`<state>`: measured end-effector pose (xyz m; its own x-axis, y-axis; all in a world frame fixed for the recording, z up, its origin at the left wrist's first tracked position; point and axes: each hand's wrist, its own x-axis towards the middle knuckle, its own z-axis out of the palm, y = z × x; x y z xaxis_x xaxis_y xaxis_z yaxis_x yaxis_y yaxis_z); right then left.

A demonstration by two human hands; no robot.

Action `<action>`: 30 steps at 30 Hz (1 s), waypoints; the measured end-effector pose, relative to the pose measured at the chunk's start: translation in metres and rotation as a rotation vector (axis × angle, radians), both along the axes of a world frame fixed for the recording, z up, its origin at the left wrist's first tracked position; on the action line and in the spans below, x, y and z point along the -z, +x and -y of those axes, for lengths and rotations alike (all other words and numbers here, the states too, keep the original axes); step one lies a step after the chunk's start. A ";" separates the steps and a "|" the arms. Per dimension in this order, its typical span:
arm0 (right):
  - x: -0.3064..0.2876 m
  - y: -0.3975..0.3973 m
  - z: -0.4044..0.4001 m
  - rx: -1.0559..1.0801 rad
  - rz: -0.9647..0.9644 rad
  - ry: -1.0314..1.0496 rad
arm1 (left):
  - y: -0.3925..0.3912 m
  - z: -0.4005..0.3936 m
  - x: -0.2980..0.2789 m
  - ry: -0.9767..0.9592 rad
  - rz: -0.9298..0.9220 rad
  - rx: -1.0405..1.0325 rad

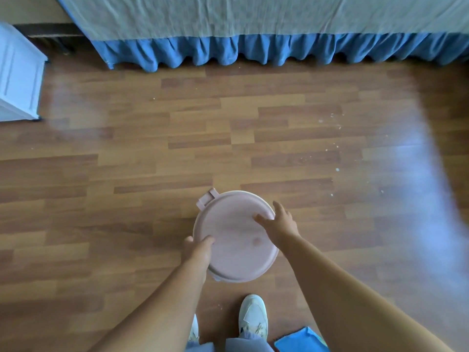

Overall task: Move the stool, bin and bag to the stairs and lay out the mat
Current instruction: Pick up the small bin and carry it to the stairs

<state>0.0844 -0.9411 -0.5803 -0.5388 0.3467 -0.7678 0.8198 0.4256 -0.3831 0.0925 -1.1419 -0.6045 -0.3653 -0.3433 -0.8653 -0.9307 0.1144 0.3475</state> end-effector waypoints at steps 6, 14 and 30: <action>0.042 -0.014 0.004 -0.063 0.077 -0.030 | 0.014 0.012 0.059 0.098 0.165 -0.030; 0.041 -0.011 0.007 -0.065 0.159 0.024 | 0.016 0.039 0.034 0.137 0.087 -0.113; -0.242 0.000 0.158 -0.185 -0.046 -0.025 | 0.060 0.186 -0.259 0.159 -0.096 -0.391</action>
